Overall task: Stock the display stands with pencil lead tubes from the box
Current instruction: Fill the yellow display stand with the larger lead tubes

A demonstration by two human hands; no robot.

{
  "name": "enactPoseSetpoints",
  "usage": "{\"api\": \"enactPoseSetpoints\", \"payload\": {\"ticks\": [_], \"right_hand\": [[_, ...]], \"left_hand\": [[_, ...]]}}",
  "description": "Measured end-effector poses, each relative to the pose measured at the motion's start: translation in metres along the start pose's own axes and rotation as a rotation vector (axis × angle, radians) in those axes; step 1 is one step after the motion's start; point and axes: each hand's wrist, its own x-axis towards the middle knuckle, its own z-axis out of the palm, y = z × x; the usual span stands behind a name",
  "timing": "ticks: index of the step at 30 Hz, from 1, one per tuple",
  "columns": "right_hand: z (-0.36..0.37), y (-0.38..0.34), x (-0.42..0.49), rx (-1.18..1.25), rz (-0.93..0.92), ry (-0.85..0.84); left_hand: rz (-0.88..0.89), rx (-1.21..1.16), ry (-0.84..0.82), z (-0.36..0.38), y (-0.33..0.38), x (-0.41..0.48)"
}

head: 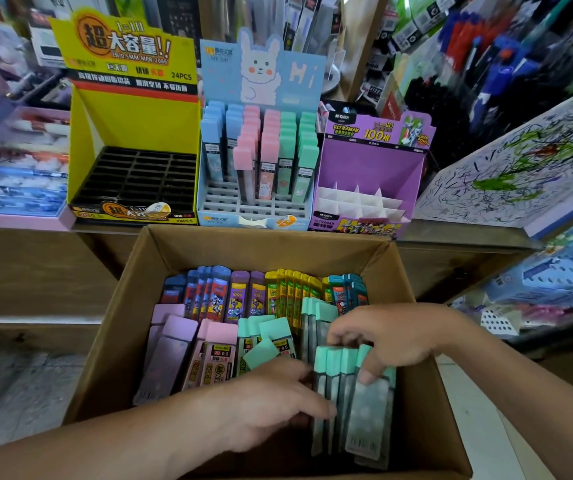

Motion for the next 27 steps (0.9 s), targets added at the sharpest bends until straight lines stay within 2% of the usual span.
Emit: {"api": "enactPoseSetpoints", "payload": {"ticks": [5, 10, 15, 21, 27], "right_hand": [[-0.005, -0.001, -0.001, 0.111, -0.037, 0.048], [-0.007, 0.002, -0.001, 0.403, -0.098, 0.04], [-0.012, 0.003, -0.002, 0.57, -0.132, 0.02], [-0.016, -0.001, -0.001, 0.752, -0.168, 0.028], [-0.018, -0.017, 0.002, 0.781, -0.139, 0.232]], "left_hand": [[-0.009, -0.054, 0.031, -0.005, 0.001, -0.002], [0.04, -0.125, -0.01, -0.006, 0.002, -0.008], [0.112, -0.176, 0.031, -0.007, 0.004, -0.013], [0.097, -0.239, 0.005, -0.016, 0.01, -0.013], [0.098, -0.299, 0.04, -0.021, 0.022, -0.021]]}}
